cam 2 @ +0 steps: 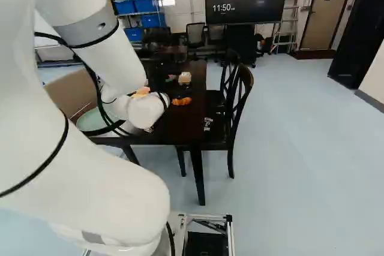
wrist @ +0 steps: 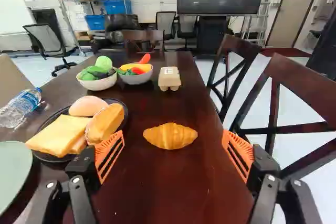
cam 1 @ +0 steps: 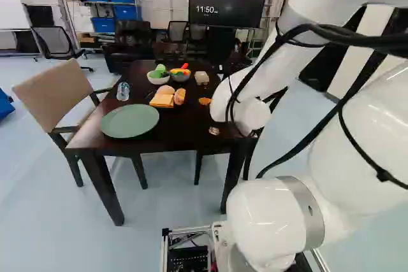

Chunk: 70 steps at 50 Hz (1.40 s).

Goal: Move the croissant to the empty plate

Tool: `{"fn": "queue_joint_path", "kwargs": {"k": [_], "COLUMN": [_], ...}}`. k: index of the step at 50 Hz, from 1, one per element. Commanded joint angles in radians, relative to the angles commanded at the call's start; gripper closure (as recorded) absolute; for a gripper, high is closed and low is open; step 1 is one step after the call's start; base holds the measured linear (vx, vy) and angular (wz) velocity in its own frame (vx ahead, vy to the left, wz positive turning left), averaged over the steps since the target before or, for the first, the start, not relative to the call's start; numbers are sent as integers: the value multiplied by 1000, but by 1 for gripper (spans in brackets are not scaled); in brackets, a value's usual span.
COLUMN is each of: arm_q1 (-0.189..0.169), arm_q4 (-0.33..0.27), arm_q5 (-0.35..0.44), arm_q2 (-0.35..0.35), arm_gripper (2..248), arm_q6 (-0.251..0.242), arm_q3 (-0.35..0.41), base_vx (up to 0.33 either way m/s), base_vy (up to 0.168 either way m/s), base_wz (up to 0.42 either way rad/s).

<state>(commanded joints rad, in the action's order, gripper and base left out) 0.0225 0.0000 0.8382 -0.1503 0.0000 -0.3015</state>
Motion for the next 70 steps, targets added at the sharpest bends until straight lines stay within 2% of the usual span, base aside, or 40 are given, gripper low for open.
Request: {"fn": "queue_joint_path", "kwargs": {"k": [70], "arm_q1": [2], "arm_q4": [0], "arm_q5": [-372], "arm_q2": [134], "arm_gripper": [3], "arm_q6": [0], "arm_q3": [-301], "base_vx": [0], "base_vy": [0], "base_wz": [0]}}
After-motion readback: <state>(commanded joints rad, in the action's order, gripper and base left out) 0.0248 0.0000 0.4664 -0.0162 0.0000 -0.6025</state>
